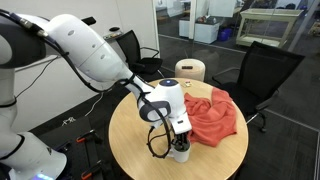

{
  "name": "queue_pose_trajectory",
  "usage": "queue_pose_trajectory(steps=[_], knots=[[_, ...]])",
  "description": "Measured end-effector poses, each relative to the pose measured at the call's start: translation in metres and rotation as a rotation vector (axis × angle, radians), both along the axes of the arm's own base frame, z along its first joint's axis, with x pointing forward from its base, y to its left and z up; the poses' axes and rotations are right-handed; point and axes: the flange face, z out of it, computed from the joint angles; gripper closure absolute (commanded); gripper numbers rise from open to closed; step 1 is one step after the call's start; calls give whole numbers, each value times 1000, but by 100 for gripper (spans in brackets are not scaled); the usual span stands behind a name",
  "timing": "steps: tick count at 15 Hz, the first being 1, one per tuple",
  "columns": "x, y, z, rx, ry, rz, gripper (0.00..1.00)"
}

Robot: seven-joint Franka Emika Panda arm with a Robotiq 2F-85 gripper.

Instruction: Take the green pen out of the mug and place it on the table

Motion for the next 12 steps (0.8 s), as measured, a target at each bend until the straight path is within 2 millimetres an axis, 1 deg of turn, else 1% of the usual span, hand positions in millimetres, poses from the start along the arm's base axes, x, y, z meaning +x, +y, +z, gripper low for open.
queue_pose_trajectory(steps=[3,7,10,11,12], knots=[[2,-1,-5,-1,3,-2,62],[6,-3,-10,-4,5,-3,64],[8,-6,-12,-10,6,-4,62],[9,-7,-13,-15,6,-4,64],[9,-8,-13,-20,8,-3,87]])
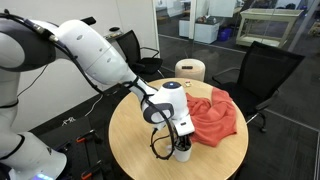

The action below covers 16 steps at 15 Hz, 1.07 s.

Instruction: Take the green pen out of the mug and place it on the table

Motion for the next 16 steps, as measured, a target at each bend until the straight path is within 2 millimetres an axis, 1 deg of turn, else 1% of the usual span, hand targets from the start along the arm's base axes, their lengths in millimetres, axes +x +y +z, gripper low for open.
queue_pose_trajectory(steps=[2,3,5,6,12,14,16], knots=[[1,0,-1,-8,3,3,91],[1,0,-1,-12,5,4,100],[1,0,-1,-21,10,7,100],[1,1,-1,-24,12,8,97],[3,9,1,-46,19,28,97],[1,12,5,-58,23,36,97],[-4,15,13,-73,26,44,97]])
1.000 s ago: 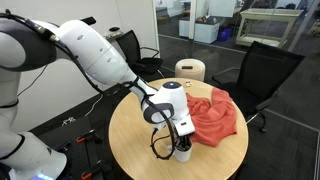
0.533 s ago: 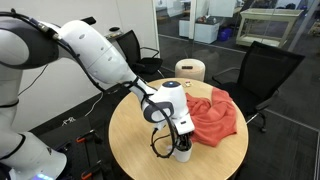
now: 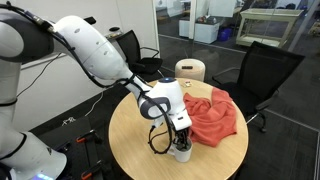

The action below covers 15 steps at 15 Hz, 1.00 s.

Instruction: Take the green pen out of the mug and place it on the table

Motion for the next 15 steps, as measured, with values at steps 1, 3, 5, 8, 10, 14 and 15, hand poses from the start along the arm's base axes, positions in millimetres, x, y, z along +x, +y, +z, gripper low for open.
queue_pose_trajectory(steps=[1,3,5,8,10,14,15], knots=[[-3,1,5,-10,-1,4,97],[-10,2,20,-28,-9,17,97],[-18,5,37,-44,-22,34,97],[-31,10,65,-71,-55,68,97],[-42,14,83,-97,-85,93,97],[-65,31,117,-145,-140,162,97],[-70,38,124,-154,-153,180,97]])
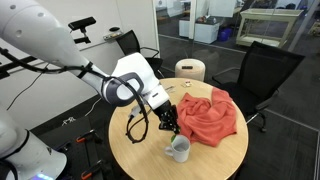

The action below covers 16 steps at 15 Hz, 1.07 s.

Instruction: Take the green pen out of the mug and place it on the table

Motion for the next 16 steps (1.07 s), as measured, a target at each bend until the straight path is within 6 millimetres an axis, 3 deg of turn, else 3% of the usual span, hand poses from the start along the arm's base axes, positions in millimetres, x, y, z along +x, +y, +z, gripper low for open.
queue_pose_trajectory(steps=[4,7,16], knots=[[-10,41,19,-10,-46,103,97],[-11,81,21,24,-54,187,97],[-8,206,-17,186,85,452,97]])
